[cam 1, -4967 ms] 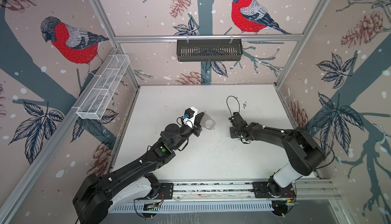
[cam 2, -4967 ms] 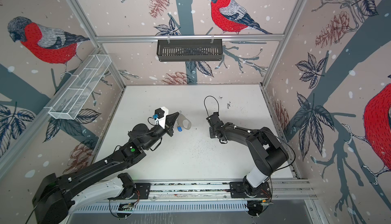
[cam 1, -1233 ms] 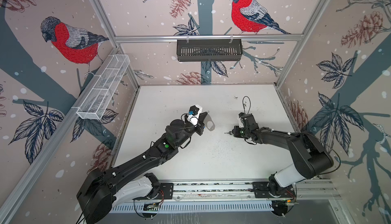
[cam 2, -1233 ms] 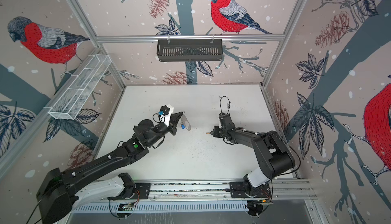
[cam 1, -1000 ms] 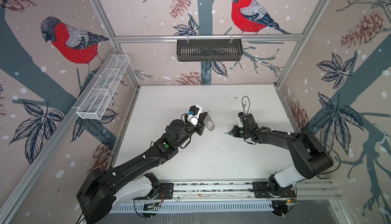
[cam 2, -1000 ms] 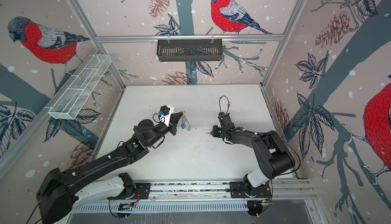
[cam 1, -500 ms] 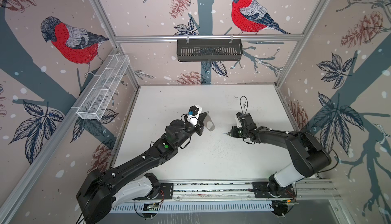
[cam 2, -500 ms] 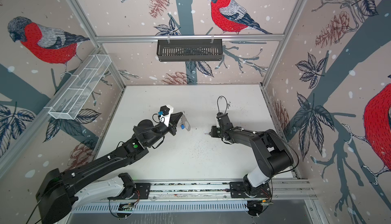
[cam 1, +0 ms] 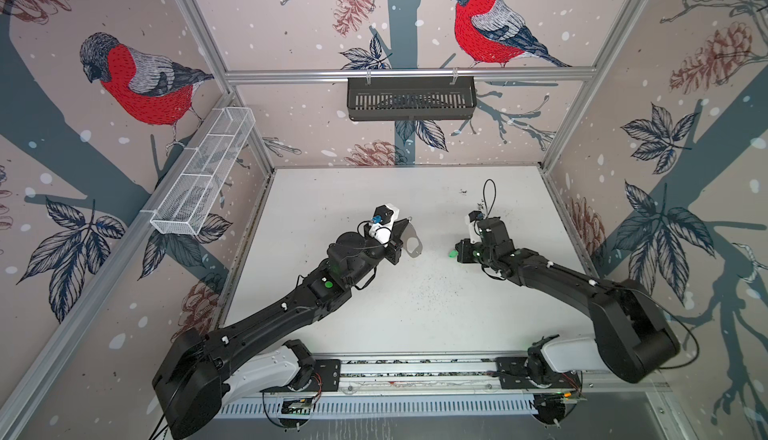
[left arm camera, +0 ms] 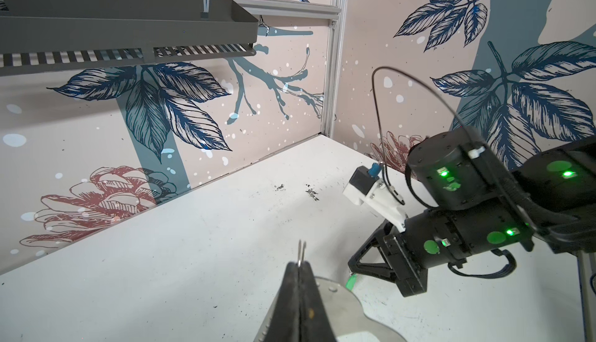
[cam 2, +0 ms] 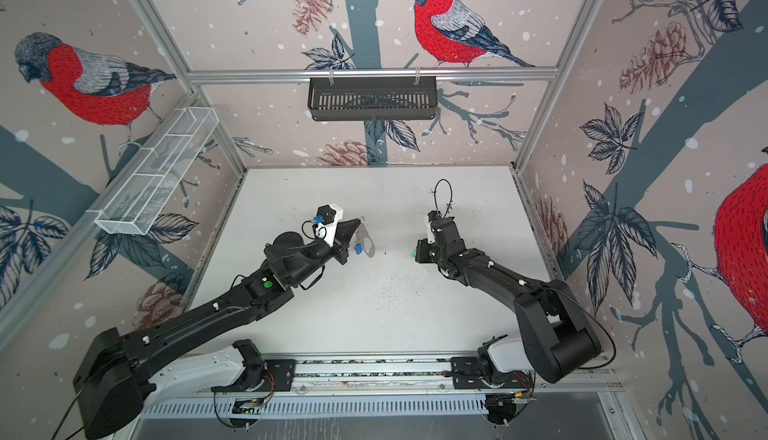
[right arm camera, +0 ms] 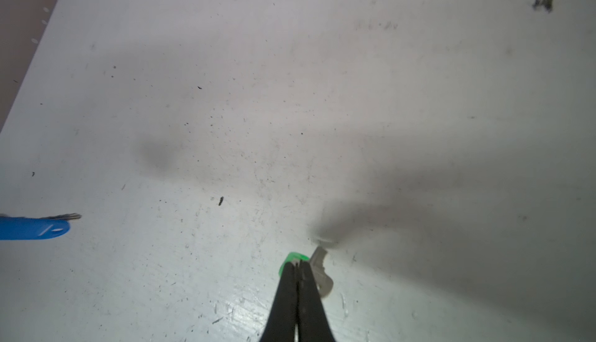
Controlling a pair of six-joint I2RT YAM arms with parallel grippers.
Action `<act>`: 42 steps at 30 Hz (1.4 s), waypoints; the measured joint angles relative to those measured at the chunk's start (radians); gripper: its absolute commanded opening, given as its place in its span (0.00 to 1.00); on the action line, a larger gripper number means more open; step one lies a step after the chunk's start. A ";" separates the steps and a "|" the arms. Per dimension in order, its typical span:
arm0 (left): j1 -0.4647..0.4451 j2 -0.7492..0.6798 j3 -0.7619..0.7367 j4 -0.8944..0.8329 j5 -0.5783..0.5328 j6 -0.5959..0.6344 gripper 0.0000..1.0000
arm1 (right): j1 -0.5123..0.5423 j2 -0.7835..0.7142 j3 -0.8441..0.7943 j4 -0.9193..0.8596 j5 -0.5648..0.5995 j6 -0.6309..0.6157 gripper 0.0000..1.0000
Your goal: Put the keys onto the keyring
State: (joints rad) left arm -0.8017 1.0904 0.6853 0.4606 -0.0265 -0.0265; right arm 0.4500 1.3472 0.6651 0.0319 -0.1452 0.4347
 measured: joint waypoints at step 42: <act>-0.171 0.232 0.228 -0.053 -0.108 0.185 0.00 | 0.110 -0.388 0.202 -0.076 -0.306 -0.288 0.00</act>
State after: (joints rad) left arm -0.9726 1.3224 0.9134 0.4076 -0.1345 0.1581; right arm 0.5598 0.9596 0.8673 -0.0441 -0.4511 0.1467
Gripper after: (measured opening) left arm 0.049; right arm 0.051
